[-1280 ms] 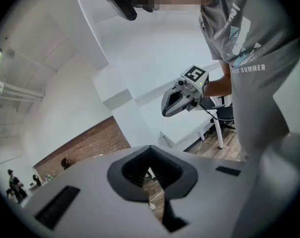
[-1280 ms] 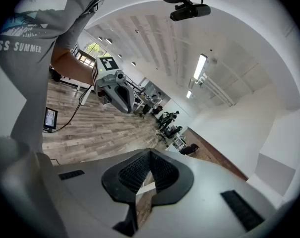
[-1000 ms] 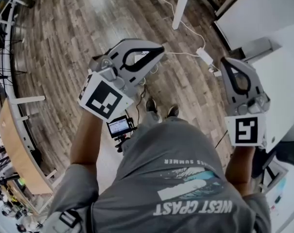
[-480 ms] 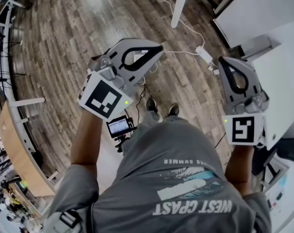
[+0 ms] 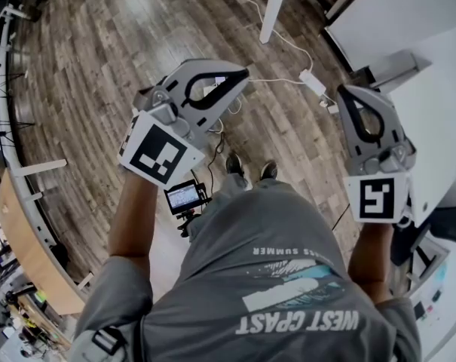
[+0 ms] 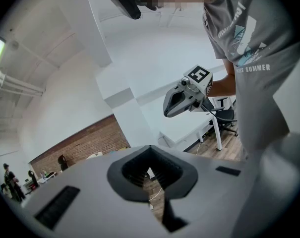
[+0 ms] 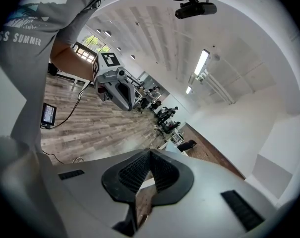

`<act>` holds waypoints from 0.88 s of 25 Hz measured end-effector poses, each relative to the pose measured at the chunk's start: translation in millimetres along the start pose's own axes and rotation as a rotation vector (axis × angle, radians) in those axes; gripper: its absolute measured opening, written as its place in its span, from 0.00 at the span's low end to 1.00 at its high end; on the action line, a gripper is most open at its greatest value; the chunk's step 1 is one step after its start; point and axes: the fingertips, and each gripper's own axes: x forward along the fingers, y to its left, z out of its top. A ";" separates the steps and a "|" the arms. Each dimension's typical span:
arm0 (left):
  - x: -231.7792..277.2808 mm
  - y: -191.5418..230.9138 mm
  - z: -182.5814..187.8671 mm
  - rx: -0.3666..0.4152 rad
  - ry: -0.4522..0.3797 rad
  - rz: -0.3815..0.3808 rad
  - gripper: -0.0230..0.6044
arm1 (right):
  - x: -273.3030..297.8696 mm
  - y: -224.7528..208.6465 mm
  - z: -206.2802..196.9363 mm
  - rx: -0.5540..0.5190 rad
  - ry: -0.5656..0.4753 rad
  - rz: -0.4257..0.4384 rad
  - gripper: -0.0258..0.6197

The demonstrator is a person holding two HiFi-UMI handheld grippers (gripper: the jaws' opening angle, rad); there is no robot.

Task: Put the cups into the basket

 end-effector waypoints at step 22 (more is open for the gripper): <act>61.6 19.3 18.6 -0.003 0.030 -0.033 0.03 | 3.4 -44.3 -43.1 0.058 -0.006 -0.003 0.06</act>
